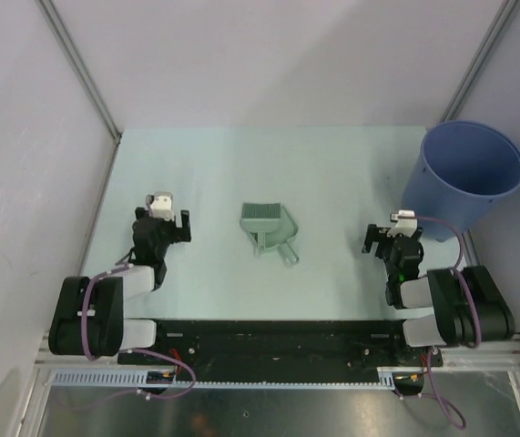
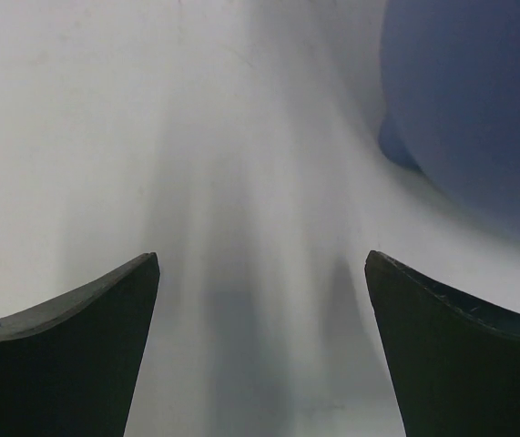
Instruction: Sweep away the paper scraps from the table
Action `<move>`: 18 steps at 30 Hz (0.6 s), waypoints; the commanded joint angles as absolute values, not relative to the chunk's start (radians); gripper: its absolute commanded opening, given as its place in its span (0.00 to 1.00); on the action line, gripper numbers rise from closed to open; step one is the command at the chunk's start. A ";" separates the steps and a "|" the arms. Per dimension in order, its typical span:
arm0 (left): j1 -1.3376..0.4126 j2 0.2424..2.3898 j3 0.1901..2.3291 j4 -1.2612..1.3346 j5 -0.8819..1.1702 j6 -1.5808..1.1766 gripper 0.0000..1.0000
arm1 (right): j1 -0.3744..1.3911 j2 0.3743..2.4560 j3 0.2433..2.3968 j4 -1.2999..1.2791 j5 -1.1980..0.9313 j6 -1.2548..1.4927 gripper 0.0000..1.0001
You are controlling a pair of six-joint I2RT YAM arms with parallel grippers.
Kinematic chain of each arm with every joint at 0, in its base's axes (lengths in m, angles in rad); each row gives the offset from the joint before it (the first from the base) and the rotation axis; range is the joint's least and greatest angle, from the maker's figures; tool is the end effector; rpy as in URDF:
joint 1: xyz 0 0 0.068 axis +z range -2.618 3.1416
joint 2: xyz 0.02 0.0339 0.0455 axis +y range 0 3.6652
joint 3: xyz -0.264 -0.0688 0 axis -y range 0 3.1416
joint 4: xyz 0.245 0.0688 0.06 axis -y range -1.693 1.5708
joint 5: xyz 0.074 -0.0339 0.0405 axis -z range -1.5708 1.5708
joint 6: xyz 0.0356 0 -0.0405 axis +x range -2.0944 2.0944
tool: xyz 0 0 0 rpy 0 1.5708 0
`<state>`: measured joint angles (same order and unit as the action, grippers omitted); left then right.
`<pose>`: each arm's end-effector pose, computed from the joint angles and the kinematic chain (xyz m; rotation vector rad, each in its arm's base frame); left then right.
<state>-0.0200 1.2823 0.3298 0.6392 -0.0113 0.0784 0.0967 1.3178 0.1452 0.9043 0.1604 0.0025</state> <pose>0.2400 -0.0044 0.1679 0.0849 1.8825 0.0506 0.2090 0.0146 0.1376 0.0259 1.8361 -0.0779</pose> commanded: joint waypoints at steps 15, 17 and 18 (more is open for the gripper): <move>-0.017 1.338 0.146 1.230 0.072 0.040 1.00 | 0.035 1.465 0.193 1.204 0.014 -0.028 1.00; -0.017 1.341 0.147 1.230 0.072 0.041 1.00 | 0.037 1.465 0.195 1.204 0.017 -0.028 1.00; -0.017 1.339 0.149 1.230 0.072 0.041 1.00 | 0.035 1.466 0.195 1.203 0.017 -0.028 1.00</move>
